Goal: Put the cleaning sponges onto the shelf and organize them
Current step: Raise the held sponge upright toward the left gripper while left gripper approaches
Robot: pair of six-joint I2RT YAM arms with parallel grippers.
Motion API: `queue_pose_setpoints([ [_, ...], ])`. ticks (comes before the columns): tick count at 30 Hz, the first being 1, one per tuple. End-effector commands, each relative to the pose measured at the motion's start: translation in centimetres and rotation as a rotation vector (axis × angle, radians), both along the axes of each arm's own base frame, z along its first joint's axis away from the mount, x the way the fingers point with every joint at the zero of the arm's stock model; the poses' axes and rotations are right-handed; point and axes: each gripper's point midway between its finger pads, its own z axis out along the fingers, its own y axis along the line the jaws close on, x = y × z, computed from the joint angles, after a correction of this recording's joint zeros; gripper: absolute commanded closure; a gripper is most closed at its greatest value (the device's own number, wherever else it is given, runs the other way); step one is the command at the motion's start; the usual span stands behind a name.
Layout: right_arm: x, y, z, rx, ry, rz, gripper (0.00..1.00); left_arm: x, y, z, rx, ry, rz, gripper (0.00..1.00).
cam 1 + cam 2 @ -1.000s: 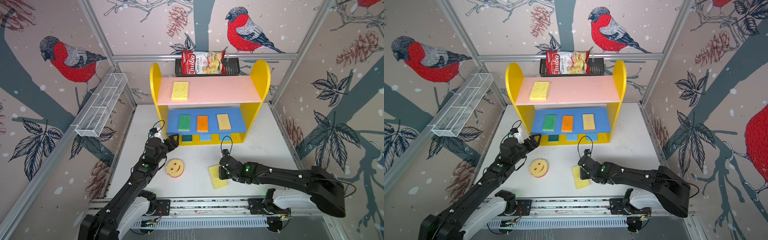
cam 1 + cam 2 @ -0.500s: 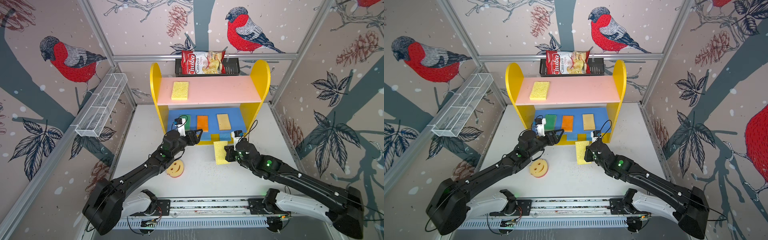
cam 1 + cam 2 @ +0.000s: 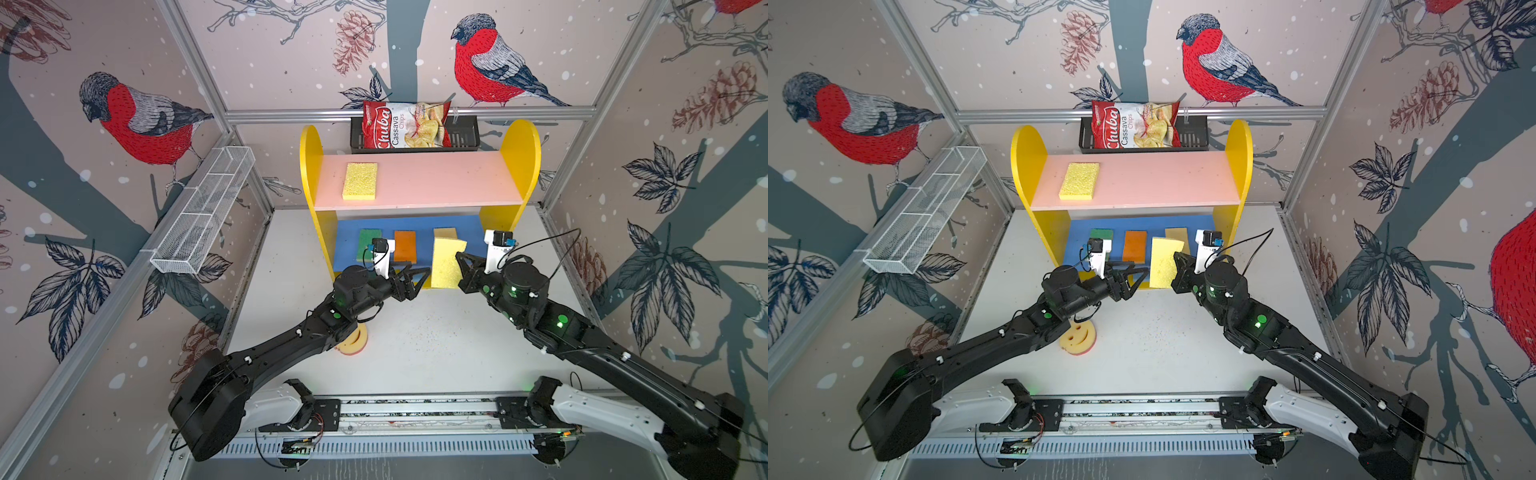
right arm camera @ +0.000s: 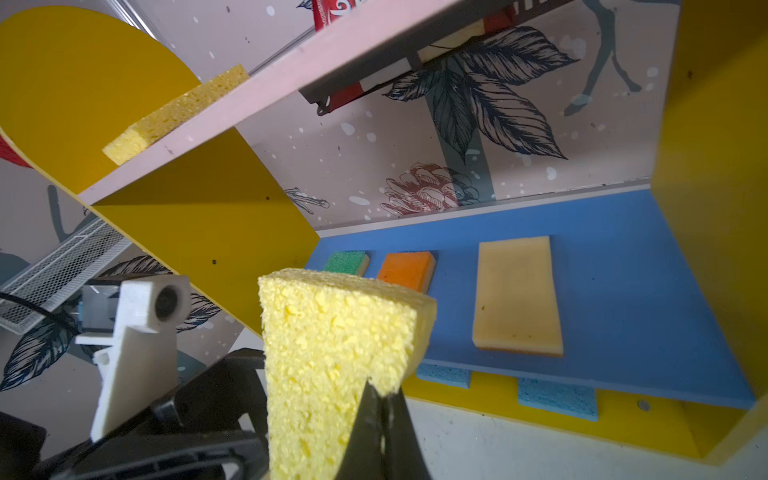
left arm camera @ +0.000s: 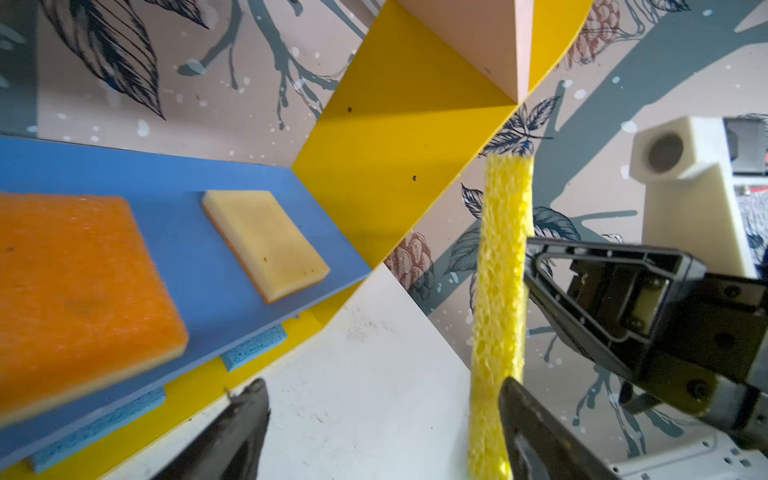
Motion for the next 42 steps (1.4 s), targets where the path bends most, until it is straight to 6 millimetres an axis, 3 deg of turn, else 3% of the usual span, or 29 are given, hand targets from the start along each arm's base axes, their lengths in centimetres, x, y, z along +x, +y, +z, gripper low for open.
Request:
queue_pose_setpoints([
  [1, 0.0, 0.9, 1.3, 0.005, -0.031, 0.043, 1.00, -1.7, -1.2, 4.0, -0.125, -0.085, -0.122, 0.18],
  [6, -0.1, 1.4, 1.6, 0.007, -0.029, 0.069, 1.00, -2.8, -1.8, 5.6, -0.185, -0.102, -0.194, 0.22],
  [14, -0.3, 1.3, 2.2, 0.013, -0.045, 0.074, 1.00, -3.6, -1.1, 6.8, -0.222, -0.119, -0.201, 0.25],
  [19, -1.3, 3.5, 3.7, 0.070, -0.065, 0.194, 1.00, -3.8, -0.5, 7.0, -0.218, -0.118, -0.184, 0.30],
  [22, -2.5, 5.2, 4.6, 0.083, -0.075, 0.283, 1.00, -3.8, -0.2, 7.5, -0.211, -0.127, -0.169, 0.46],
  [23, -2.8, 5.6, 4.8, 0.079, -0.084, 0.295, 1.00, -3.8, -0.1, 7.7, -0.207, -0.134, -0.161, 0.55],
  [25, -3.1, 5.9, 4.9, 0.065, -0.103, 0.290, 1.00, -3.9, 0.4, 8.5, -0.200, -0.152, -0.142, 0.83],
  [27, -3.0, 6.0, 4.9, 0.061, -0.111, 0.285, 1.00, -4.0, 0.9, 9.4, -0.193, -0.174, -0.118, 0.97],
  [29, -3.1, 6.1, 5.0, 0.070, -0.119, 0.287, 0.90, -4.1, 1.5, 10.5, -0.192, -0.199, -0.090, 1.00],
  [32, -3.2, 5.7, 5.7, 0.101, -0.154, 0.279, 0.42, -4.4, 2.4, 12.3, -0.190, -0.241, -0.060, 1.00],
  [33, -3.2, 5.5, 6.0, 0.110, -0.166, 0.272, 0.33, -4.5, 2.6, 12.9, -0.191, -0.252, -0.053, 1.00],
  [35, -3.4, 5.1, 6.6, 0.129, -0.194, 0.274, 0.28, -4.8, 2.9, 13.9, -0.194, -0.273, -0.050, 1.00],
  [42, -4.9, 4.6, 8.5, 0.186, -0.269, 0.364, 0.24, -5.0, 3.8, 16.4, -0.199, -0.311, -0.013, 1.00],
])
